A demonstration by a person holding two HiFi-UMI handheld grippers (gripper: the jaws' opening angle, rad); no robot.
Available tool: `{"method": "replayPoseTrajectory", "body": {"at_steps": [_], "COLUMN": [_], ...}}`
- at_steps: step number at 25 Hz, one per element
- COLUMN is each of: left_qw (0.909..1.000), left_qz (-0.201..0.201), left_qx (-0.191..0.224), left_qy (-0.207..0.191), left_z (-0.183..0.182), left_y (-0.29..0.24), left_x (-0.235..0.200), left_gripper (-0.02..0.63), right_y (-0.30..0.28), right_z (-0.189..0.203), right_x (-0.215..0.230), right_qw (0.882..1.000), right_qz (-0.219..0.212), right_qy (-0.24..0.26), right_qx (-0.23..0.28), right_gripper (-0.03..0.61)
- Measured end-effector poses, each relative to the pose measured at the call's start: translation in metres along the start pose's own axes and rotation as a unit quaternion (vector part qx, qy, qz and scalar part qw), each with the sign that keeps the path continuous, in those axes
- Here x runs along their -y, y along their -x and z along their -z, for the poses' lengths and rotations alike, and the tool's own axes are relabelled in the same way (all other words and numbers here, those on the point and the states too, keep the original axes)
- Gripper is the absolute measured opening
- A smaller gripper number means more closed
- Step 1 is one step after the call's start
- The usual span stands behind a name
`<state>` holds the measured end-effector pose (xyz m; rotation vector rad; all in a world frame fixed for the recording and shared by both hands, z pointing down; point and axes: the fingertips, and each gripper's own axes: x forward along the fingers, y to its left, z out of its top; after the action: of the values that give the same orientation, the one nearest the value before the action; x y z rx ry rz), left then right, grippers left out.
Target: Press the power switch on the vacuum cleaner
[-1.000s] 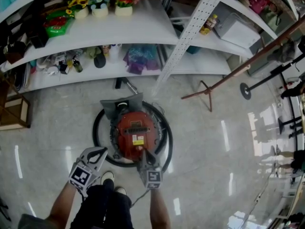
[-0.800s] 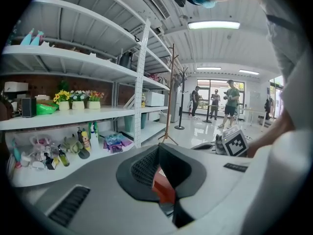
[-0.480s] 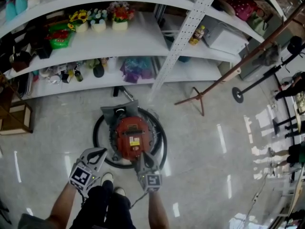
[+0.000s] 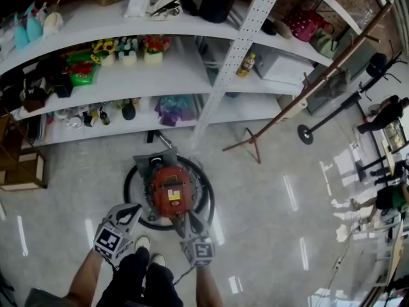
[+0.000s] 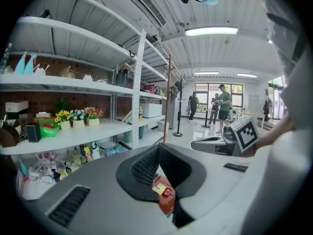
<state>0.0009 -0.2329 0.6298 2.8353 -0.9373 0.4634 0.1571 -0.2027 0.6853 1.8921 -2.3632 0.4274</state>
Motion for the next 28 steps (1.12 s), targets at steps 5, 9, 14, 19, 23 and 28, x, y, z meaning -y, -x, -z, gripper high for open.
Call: {"method": "replayPoseTrajectory", "body": {"at_steps": [5, 9, 14, 19, 23, 28], "left_qw": [1.0000, 0.9996, 0.9998, 0.9996, 0.9989, 0.9990], "left_qz": [-0.002, -0.011, -0.015, -0.014, -0.017, -0.004], "left_qx": [0.005, 0.017, 0.011, 0.022, 0.037, 0.039], "left_qy": [0.001, 0.019, 0.010, 0.011, 0.024, 0.023], "left_z": [-0.036, -0.063, -0.087, -0.113, -0.134, -0.159], "left_y": [0.015, 0.031, 0.055, 0.072, 0.081, 0.091], "left_x": [0.006, 0.007, 0.006, 0.010, 0.010, 0.018], "left_gripper": [0.009, 0.009, 0.009, 0.009, 0.009, 0.009], "right_y": [0.019, 0.028, 0.041, 0.057, 0.065, 0.081], "right_z": [-0.055, -0.083, -0.127, -0.160, -0.181, -0.213], "right_x": [-0.014, -0.029, -0.049, -0.065, -0.072, -0.075], "right_qw": [1.000, 1.000, 1.000, 0.999, 0.999, 0.999], "right_qz": [0.001, -0.009, -0.014, -0.017, -0.013, 0.005], "right_qy": [-0.005, 0.004, 0.007, 0.008, 0.012, 0.010], "right_qx": [0.009, 0.017, 0.024, 0.036, 0.038, 0.042], "right_gripper": [0.011, 0.011, 0.011, 0.011, 0.011, 0.011]}}
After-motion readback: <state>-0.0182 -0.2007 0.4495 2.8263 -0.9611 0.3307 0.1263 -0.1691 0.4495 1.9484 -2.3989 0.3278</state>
